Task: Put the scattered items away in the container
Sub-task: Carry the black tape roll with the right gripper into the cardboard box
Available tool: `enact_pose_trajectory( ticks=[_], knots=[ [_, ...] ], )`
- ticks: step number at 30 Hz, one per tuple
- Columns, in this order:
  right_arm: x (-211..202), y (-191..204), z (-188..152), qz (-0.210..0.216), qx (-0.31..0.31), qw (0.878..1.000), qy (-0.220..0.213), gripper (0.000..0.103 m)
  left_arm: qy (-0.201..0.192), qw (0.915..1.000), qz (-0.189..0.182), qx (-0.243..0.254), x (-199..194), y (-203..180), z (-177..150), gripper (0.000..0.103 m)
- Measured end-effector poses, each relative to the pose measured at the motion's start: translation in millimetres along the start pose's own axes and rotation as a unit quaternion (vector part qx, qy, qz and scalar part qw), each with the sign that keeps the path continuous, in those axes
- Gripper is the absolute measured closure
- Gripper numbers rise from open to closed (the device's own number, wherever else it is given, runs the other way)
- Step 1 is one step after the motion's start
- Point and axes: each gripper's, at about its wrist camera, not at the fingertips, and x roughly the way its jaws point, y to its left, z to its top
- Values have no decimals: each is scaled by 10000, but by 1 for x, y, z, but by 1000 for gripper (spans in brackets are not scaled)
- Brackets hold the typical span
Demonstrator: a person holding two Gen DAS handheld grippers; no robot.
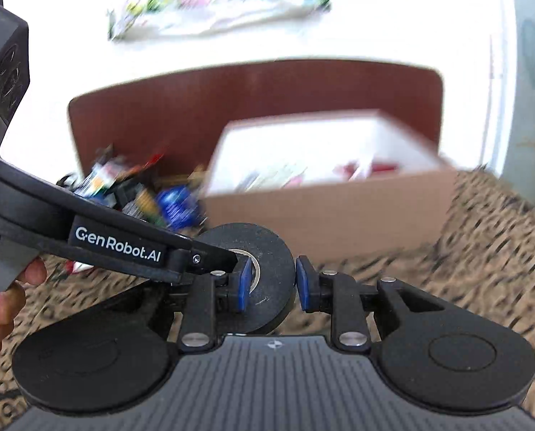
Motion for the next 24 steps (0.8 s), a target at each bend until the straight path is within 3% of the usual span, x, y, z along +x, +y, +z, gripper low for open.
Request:
enact_pose_trajectory(
  ticks=[10, 15, 24],
  knots=[
    [40, -63, 67, -474, -276, 9973, -483, 73, -495, 9983, -301, 112, 46, -21, 96, 64],
    [79, -88, 85, -609, -402, 9968, -325, 73, -479, 9977, -467, -131, 91, -12, 129, 69],
    [139, -119, 88, -848, -726, 9937, 78, 73, -144, 9962, -785, -348, 175, 9, 149, 71]
  ],
)
